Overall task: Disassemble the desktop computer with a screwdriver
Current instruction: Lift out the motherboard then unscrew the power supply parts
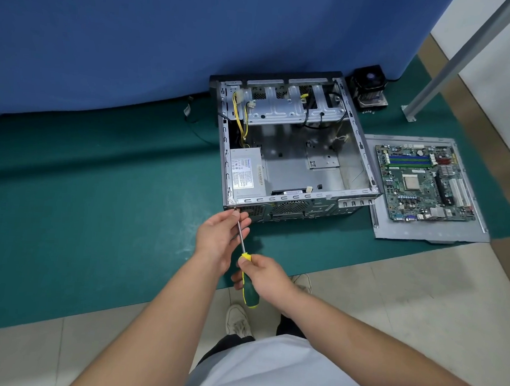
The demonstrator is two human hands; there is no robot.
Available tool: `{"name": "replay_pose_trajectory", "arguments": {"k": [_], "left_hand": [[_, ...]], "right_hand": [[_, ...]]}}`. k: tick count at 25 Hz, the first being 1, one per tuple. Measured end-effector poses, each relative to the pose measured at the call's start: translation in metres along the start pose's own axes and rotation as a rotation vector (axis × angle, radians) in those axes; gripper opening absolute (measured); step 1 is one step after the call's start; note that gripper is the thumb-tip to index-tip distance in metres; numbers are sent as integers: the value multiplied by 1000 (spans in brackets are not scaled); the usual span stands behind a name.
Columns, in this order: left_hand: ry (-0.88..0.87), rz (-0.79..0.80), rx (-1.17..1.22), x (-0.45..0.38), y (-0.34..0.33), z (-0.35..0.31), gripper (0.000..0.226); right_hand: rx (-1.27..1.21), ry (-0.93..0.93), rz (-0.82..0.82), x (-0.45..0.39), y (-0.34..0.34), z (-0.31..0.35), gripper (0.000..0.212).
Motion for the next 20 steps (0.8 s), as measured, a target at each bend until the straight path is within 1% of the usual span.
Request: {"name": "replay_pose_trajectory", "arguments": {"k": [4, 6, 7, 10, 11, 13, 15, 16, 17, 19, 20], "left_hand": [[14, -14, -44, 3, 1, -4, 8], [11, -13, -106, 2, 1, -6, 8], [5, -12, -158, 2, 1, -7, 8], [-24, -46, -342, 2, 7, -7, 13], [-30, -67, -404, 3, 11, -7, 16], [-31, -88, -480, 5, 14, -5, 22], [-23, -78, -474, 8, 14, -3, 25], [-15, -68, -463, 8, 13, -4, 24], [-7, -57, -455, 8, 12, -4, 22], [19, -15, -419, 9, 10, -4, 11], [36, 17, -382, 10, 8, -3, 5]], "right_hand": [[84, 48, -86, 4, 1, 5, 30], [111, 48, -136, 7, 2, 6, 33], [165, 46, -173, 9, 3, 7, 34], [464, 43, -319, 14, 13, 18, 44], [514, 38, -358, 16, 17, 21, 47], [515, 27, -385, 16, 19, 26, 49], [448, -4, -350, 13, 16, 23, 47], [361, -18, -296, 11, 12, 20, 45], [214, -37, -216, 9, 5, 14, 42], [-148, -84, -12, 11, -12, 2, 28], [-274, -108, 83, 14, -19, -3, 22]]}}
Point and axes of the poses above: each hand's wrist, its own x-axis away from the middle knuckle, its own y-axis out of the back of the hand, z = x × y, the point moved 10 cm from there along -x, towards the middle knuckle, and after that the axes turned 3 degrees about z, right-handed, at the moved point
